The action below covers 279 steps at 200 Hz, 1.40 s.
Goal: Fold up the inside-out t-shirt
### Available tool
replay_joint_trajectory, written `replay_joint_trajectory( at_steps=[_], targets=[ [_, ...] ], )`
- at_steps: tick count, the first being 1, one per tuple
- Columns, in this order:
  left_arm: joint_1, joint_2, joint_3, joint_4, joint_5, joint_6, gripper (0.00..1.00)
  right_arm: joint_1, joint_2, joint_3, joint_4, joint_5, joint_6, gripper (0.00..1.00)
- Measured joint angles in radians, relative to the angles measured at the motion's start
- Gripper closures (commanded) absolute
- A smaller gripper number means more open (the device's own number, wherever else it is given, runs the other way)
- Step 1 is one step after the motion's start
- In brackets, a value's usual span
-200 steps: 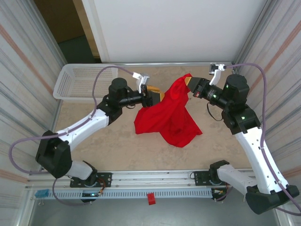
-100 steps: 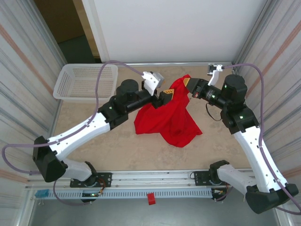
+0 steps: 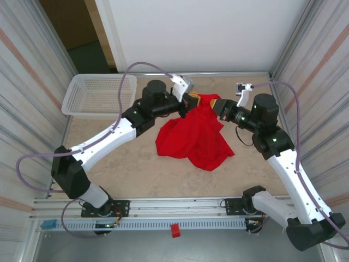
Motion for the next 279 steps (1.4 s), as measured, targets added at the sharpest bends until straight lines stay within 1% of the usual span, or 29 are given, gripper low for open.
replay_joint_trajectory(
  at_steps=[8, 20, 38, 52, 69, 79, 97, 108, 125, 150, 188, 195, 200, 203, 207, 214, 219, 222, 235, 248, 265, 279],
  targets=[
    [0.037, 0.000, -0.014, 0.044, 0.076, -0.059, 1.00, -0.019, 0.000, -0.035, 0.007, 0.013, -0.005, 0.64],
    [0.094, 0.005, -0.046, 0.138, 0.188, -0.177, 1.00, -0.048, 0.013, -0.094, 0.021, 0.026, -0.002, 0.64],
    [0.166, 0.028, -0.099, 0.302, 0.323, -0.354, 1.00, -0.074, 0.069, -0.165, 0.029, 0.047, -0.003, 0.69],
    [0.188, 0.053, -0.124, 0.380, 0.397, -0.449, 1.00, -0.077, 0.118, -0.195, 0.027, 0.051, -0.002, 0.71],
    [0.187, 0.067, -0.139, 0.412, 0.456, -0.512, 1.00, -0.077, 0.127, -0.211, 0.022, 0.051, -0.002, 0.70],
    [0.182, 0.067, -0.145, 0.424, 0.481, -0.536, 1.00, -0.074, 0.106, -0.211, 0.021, 0.051, -0.003, 0.65],
    [0.178, 0.067, -0.147, 0.459, 0.510, -0.570, 1.00, -0.066, 0.042, -0.201, 0.017, 0.048, -0.009, 0.46],
    [0.177, 0.067, -0.147, 0.478, 0.525, -0.587, 1.00, -0.053, 0.009, -0.179, 0.015, 0.040, -0.023, 0.40],
    [0.177, 0.067, -0.147, 0.497, 0.540, -0.603, 1.00, -0.026, -0.019, -0.137, 0.021, 0.023, -0.038, 0.36],
    [0.177, 0.067, -0.147, 0.506, 0.550, -0.613, 1.00, 0.019, -0.014, -0.093, 0.041, -0.003, -0.087, 0.31],
    [0.174, 0.067, -0.147, 0.497, 0.550, -0.613, 1.00, 0.116, 0.092, 0.010, 0.034, 0.005, -0.179, 0.28],
    [0.171, 0.067, -0.146, 0.492, 0.549, -0.613, 1.00, 0.130, 0.121, 0.032, 0.034, 0.011, -0.192, 0.32],
    [0.170, 0.067, -0.146, 0.488, 0.549, -0.613, 1.00, 0.138, 0.140, 0.045, 0.035, 0.015, -0.203, 0.41],
    [0.169, 0.067, -0.145, 0.485, 0.549, -0.613, 1.00, 0.142, 0.150, 0.052, 0.035, 0.016, -0.204, 0.51],
    [0.167, 0.067, -0.145, 0.482, 0.549, -0.613, 0.99, 0.147, 0.166, 0.061, 0.035, 0.018, -0.217, 0.69],
    [0.164, 0.067, -0.142, 0.475, 0.547, -0.613, 0.87, 0.151, 0.191, 0.076, 0.033, 0.019, -0.226, 1.00],
    [0.163, 0.067, -0.138, 0.470, 0.541, -0.609, 0.75, 0.152, 0.206, 0.085, 0.029, 0.021, -0.235, 1.00],
    [0.163, 0.067, -0.136, 0.466, 0.540, -0.609, 0.70, 0.152, 0.214, 0.090, 0.025, 0.021, -0.236, 1.00],
    [0.163, 0.067, -0.126, 0.447, 0.523, -0.610, 0.60, 0.149, 0.237, 0.106, 0.004, 0.026, -0.250, 1.00],
    [0.168, 0.061, -0.124, 0.419, 0.491, -0.598, 0.48, 0.127, 0.225, 0.106, -0.023, 0.026, -0.261, 1.00],
    [0.184, 0.040, -0.137, 0.362, 0.427, -0.571, 0.44, 0.066, 0.172, 0.106, -0.056, 0.026, -0.266, 1.00],
    [0.211, 0.010, -0.166, 0.299, 0.364, -0.537, 0.43, -0.012, 0.096, 0.106, -0.085, 0.017, -0.266, 1.00]
  ],
)
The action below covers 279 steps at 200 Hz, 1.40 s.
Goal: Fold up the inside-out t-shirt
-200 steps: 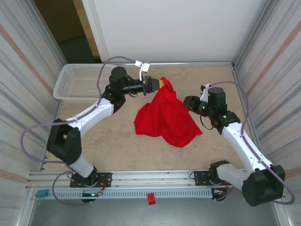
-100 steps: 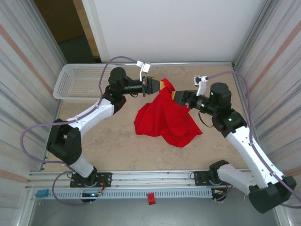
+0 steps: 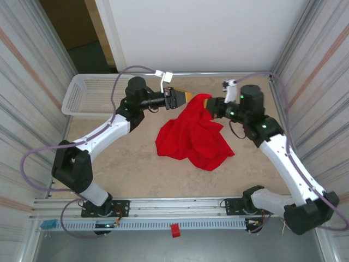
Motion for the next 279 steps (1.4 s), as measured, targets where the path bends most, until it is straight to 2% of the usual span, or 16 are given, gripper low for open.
replay_joint_trajectory(
  at_steps=[30, 66, 84, 89, 93, 96, 105, 121, 139, 159, 188, 197, 208, 220, 253, 279],
  targets=[
    [0.040, -0.031, -0.043, -0.217, -0.192, 0.102, 0.41, -0.125, -0.157, 0.001, -0.055, -0.008, 0.000, 1.00],
    [0.041, -0.009, -0.087, -0.452, -0.395, 0.201, 0.40, -0.145, -0.316, -0.108, -0.147, 0.003, 0.003, 1.00],
    [0.041, 0.014, -0.086, -0.521, -0.460, 0.236, 0.40, -0.145, -0.429, -0.231, -0.266, 0.109, 0.051, 1.00],
    [0.041, 0.021, -0.085, -0.536, -0.474, 0.245, 0.40, -0.145, -0.457, -0.261, -0.309, 0.148, 0.080, 0.87],
    [0.041, 0.028, -0.084, -0.549, -0.484, 0.252, 0.40, -0.145, -0.479, -0.287, -0.346, 0.190, 0.100, 0.70],
    [0.041, 0.034, -0.082, -0.557, -0.492, 0.254, 0.39, -0.145, -0.495, -0.304, -0.368, 0.212, 0.117, 0.61],
    [0.041, 0.054, -0.074, -0.583, -0.512, 0.267, 0.39, -0.145, -0.542, -0.360, -0.430, 0.285, 0.161, 0.49],
    [0.041, 0.095, -0.054, -0.615, -0.535, 0.285, 0.39, -0.146, -0.608, -0.443, -0.504, 0.371, 0.229, 0.44],
    [0.041, 0.151, -0.023, -0.646, -0.555, 0.304, 0.38, -0.146, -0.603, -0.459, -0.536, 0.411, 0.270, 0.43],
    [0.039, 0.220, 0.014, -0.670, -0.568, 0.328, 0.37, -0.146, -0.516, -0.430, -0.509, 0.409, 0.278, 0.42],
    [0.022, 0.331, 0.075, -0.684, -0.555, 0.364, 0.37, -0.143, -0.343, -0.364, -0.409, 0.328, 0.265, 0.38],
    [0.016, 0.363, 0.093, -0.681, -0.533, 0.371, 0.45, -0.137, -0.295, -0.345, -0.377, 0.302, 0.262, 0.38],
    [0.011, 0.398, 0.109, -0.678, -0.501, 0.372, 0.74, -0.119, -0.245, -0.331, -0.335, 0.279, 0.257, 0.37],
    [0.010, 0.431, 0.130, -0.677, -0.463, 0.379, 1.00, -0.088, -0.196, -0.326, -0.289, 0.259, 0.254, 0.37],
    [0.016, 0.438, 0.199, -0.699, -0.413, 0.386, 1.00, -0.025, -0.094, -0.311, -0.212, 0.212, 0.244, 0.37],
    [0.050, 0.347, 0.279, -0.710, -0.375, 0.373, 1.00, -0.023, -0.051, -0.260, -0.168, 0.187, 0.239, 0.37]
  ],
)
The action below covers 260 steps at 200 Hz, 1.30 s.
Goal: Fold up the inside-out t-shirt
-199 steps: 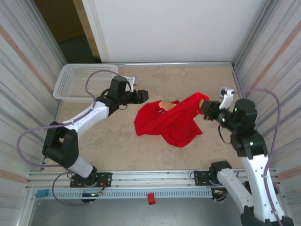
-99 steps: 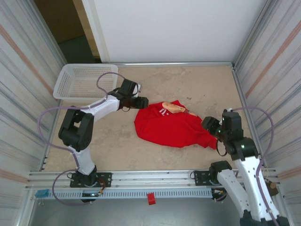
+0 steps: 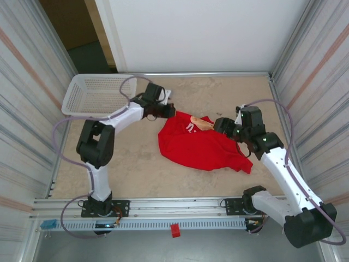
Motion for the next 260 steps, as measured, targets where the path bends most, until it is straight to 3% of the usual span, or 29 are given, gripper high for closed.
replay_joint_trajectory(
  at_steps=[40, 74, 96, 147, 195, 236, 245, 260],
  targets=[
    [0.023, -0.190, 0.209, 0.017, 0.060, -0.050, 1.00, -0.018, 0.050, 0.123, 0.048, -0.015, -0.014, 0.37],
    [-0.025, -0.297, 0.294, 0.059, 0.076, -0.075, 1.00, -0.077, 0.058, 0.167, 0.067, -0.035, -0.026, 0.37],
    [-0.095, -0.317, 0.268, 0.075, 0.073, -0.087, 1.00, -0.104, 0.055, 0.168, 0.066, -0.037, -0.027, 0.37],
    [-0.303, -0.296, 0.012, 0.120, 0.048, -0.125, 1.00, -0.122, 0.014, 0.090, 0.090, -0.076, -0.029, 0.36],
    [-0.227, -0.291, 0.006, 0.192, 0.114, -0.224, 1.00, -0.039, -0.077, -0.033, 0.188, -0.196, -0.102, 0.32],
    [-0.215, -0.291, 0.029, 0.257, 0.221, -0.301, 1.00, 0.059, -0.037, -0.033, 0.268, -0.213, -0.158, 0.32],
    [-0.217, -0.291, 0.034, 0.264, 0.238, -0.304, 1.00, 0.065, -0.003, -0.033, 0.284, -0.213, -0.163, 0.37],
    [-0.216, -0.293, 0.033, 0.269, 0.251, -0.307, 1.00, 0.069, 0.065, -0.032, 0.314, -0.213, -0.169, 0.68]
  ],
)
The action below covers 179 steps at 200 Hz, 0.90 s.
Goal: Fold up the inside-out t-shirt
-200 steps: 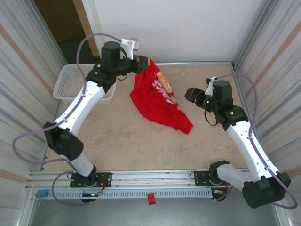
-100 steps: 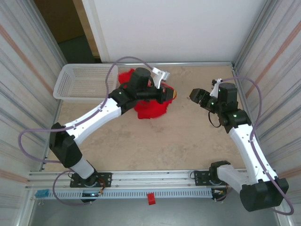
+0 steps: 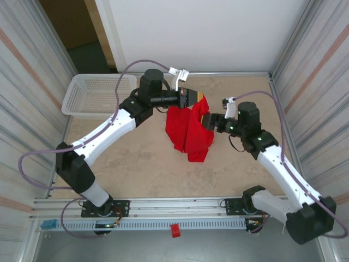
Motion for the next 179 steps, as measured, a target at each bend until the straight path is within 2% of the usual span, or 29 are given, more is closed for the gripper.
replay_joint_trajectory(
  at_steps=[5, 6, 7, 8, 10, 34, 66, 78, 94, 107, 130, 150, 179],
  targets=[
    [0.002, 0.000, -0.005, 0.005, 0.002, -0.001, 1.00, 0.000, 0.024, 0.000, 0.008, 0.000, -0.007, 0.85],
    [0.002, -0.001, -0.005, 0.006, 0.002, -0.001, 1.00, 0.000, 0.027, 0.000, 0.010, 0.000, -0.006, 0.91],
    [0.003, -0.002, -0.008, 0.007, 0.003, -0.001, 1.00, 0.000, 0.032, 0.000, 0.012, 0.000, -0.005, 0.91],
    [0.003, -0.002, -0.008, 0.008, 0.003, -0.001, 1.00, 0.000, 0.035, 0.000, 0.012, -0.001, -0.006, 0.98],
    [0.004, -0.002, -0.013, 0.008, 0.003, -0.002, 1.00, 0.000, 0.045, 0.000, 0.016, -0.001, -0.007, 1.00],
    [0.035, -0.018, -0.100, 0.032, 0.003, -0.018, 1.00, 0.000, 0.103, 0.000, 0.032, -0.023, -0.008, 1.00],
    [0.132, -0.020, -0.248, 0.041, -0.030, -0.026, 1.00, -0.021, 0.071, 0.000, 0.032, -0.082, -0.007, 1.00],
    [0.167, -0.010, -0.290, 0.040, -0.036, -0.026, 0.89, -0.034, 0.045, 0.000, 0.034, -0.119, -0.006, 1.00],
    [0.198, 0.015, -0.319, 0.044, -0.053, -0.025, 0.68, -0.047, 0.009, 0.000, 0.033, -0.176, 0.001, 1.00],
    [0.213, 0.039, -0.325, 0.040, -0.073, -0.014, 0.59, -0.055, -0.016, 0.000, 0.034, -0.211, 0.011, 1.00],
    [0.220, 0.045, -0.348, 0.039, -0.114, 0.002, 0.54, -0.067, -0.036, 0.000, 0.035, -0.255, 0.027, 1.00],
    [0.200, -0.013, -0.404, 0.043, -0.179, 0.013, 0.47, -0.075, -0.036, 0.000, 0.034, -0.262, 0.044, 1.00],
    [0.087, -0.211, -0.467, 0.021, -0.352, 0.062, 0.40, -0.074, -0.026, 0.014, 0.022, -0.245, 0.059, 1.00]
  ],
)
